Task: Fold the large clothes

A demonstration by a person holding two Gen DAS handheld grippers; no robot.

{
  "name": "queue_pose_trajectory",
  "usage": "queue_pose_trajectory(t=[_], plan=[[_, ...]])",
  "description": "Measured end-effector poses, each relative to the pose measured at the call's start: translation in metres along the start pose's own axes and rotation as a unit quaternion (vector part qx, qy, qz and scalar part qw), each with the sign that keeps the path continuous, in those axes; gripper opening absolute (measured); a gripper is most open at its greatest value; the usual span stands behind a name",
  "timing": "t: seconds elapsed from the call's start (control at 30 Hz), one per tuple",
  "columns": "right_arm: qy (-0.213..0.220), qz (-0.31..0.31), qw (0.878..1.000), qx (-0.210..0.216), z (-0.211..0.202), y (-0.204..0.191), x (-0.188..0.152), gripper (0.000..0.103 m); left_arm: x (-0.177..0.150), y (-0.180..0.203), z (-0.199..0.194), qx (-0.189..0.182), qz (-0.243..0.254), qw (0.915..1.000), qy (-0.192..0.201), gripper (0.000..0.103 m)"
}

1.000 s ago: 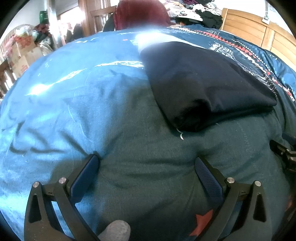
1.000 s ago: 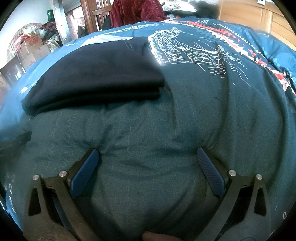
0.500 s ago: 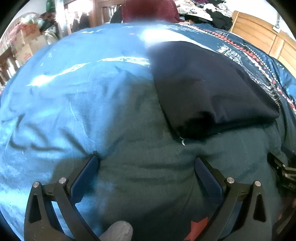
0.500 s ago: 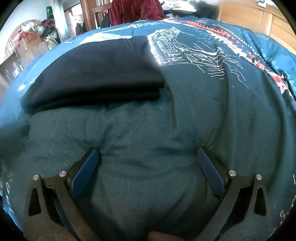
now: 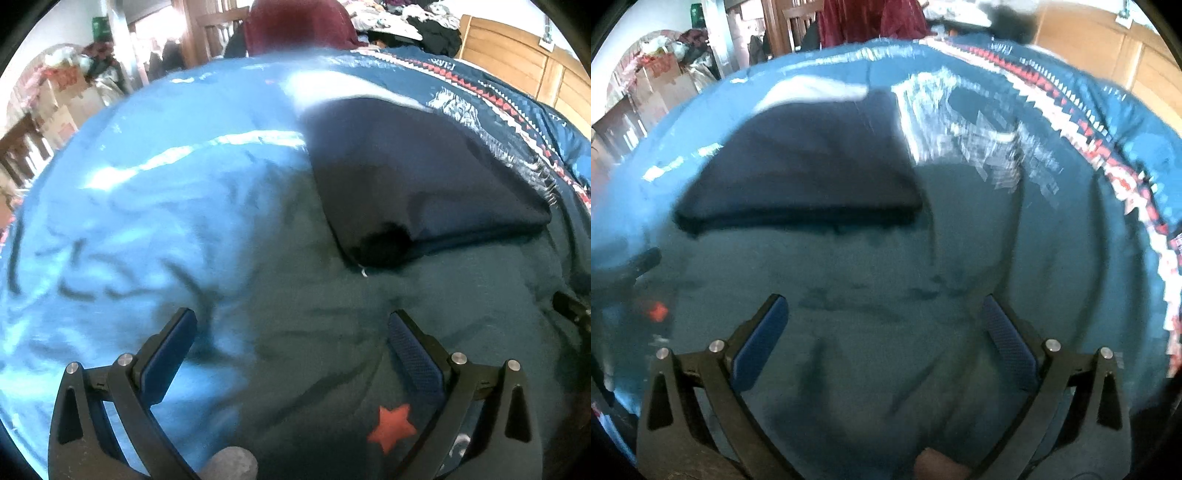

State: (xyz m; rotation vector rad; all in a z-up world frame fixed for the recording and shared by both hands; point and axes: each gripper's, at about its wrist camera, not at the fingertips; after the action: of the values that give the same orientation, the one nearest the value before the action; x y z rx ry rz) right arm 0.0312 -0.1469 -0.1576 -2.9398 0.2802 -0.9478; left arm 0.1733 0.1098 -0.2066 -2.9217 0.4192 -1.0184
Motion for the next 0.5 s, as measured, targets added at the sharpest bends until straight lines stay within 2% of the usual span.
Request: queue_pose_trajectory(t=[0.1, 0.2, 0.4, 0.5], plan=[[0.017, 0.007, 1.000, 0.015, -0.037, -0.007, 0.009, 0.103, 0.009, -0.004, -0.047, 0.009, -0.005, 0.9992, 0.039, 0.103], [0.035, 0.011, 0.999, 0.029, -0.069, -0.016, 0.020, 0.103, 0.017, -0.007, -0.091, 0.003, -0.014, 0.9971, 0.075, 0.103], [0.082, -0.004, 0.996, 0.022, -0.113, -0.031, 0.046, 0.103, 0.042, 0.003, -0.168, -0.007, -0.004, 0.9910, 0.134, 0.103], [0.092, -0.010, 0.996, 0.014, -0.126, -0.034, 0.055, 0.103, 0.052, 0.010, -0.196, -0.007, 0.003, 0.9877, 0.156, 0.103]])
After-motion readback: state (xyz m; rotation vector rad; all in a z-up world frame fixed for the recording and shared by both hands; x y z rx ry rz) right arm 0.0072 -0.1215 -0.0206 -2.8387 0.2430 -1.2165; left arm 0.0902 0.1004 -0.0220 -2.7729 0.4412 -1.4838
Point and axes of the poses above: each gripper's, at about its wrist camera, not at the fingertips, and z roughly the way its jaws point, y to its right, x to its top, and after that the axes turned 5 degrees about z, right-handed
